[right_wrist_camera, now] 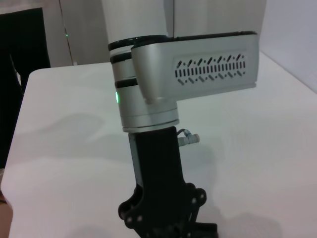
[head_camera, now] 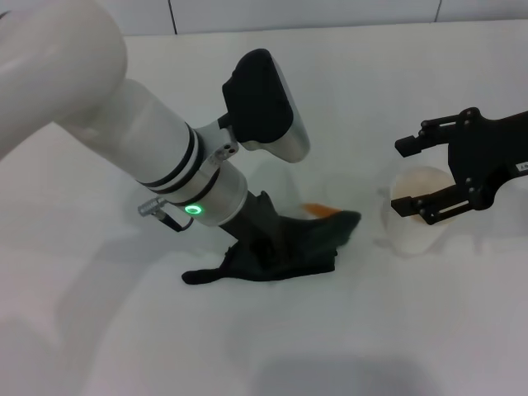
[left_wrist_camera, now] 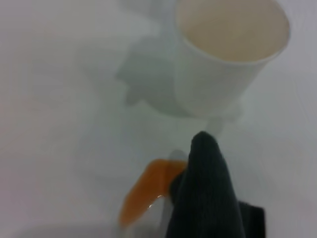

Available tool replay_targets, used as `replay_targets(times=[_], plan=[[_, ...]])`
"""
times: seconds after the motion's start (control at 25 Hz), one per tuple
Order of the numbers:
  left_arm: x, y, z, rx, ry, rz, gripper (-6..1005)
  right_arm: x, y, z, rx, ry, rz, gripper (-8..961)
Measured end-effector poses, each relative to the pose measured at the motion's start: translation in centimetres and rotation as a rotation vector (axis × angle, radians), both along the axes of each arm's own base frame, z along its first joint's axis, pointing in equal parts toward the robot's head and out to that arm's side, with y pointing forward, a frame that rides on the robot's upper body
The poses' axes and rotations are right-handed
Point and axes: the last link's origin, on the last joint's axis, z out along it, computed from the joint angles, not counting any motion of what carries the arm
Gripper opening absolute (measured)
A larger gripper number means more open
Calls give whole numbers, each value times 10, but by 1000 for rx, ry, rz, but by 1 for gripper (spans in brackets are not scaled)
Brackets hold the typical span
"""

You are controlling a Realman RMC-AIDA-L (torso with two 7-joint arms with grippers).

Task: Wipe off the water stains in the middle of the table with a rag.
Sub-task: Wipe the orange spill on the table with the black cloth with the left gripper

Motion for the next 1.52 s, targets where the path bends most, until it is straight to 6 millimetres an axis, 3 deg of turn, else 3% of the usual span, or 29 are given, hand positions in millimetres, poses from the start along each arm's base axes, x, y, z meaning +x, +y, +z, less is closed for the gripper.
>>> replay_targets(times=[0.16, 0.44, 0.68, 1.04, 1.36, 1.52], plan=[[-8, 13, 11, 71, 16, 32, 69, 2, 1, -2, 1, 2, -4, 828], [-27, 52, 46, 274, -35, 145, 69, 6, 2, -6, -5, 5, -5, 828], [-23, 63, 42, 306, -44, 141, 69, 5, 2, -7, -10, 3, 0, 828], [1, 45, 11, 200, -88, 73, 69, 2, 1, -8, -14, -3, 14, 827], [14, 9, -19, 38, -99, 22, 69, 3, 0, -6, -12, -3, 13, 827], [18, -9, -25, -22, -115, 15, 69, 5, -1, -4, -9, -5, 8, 827]])
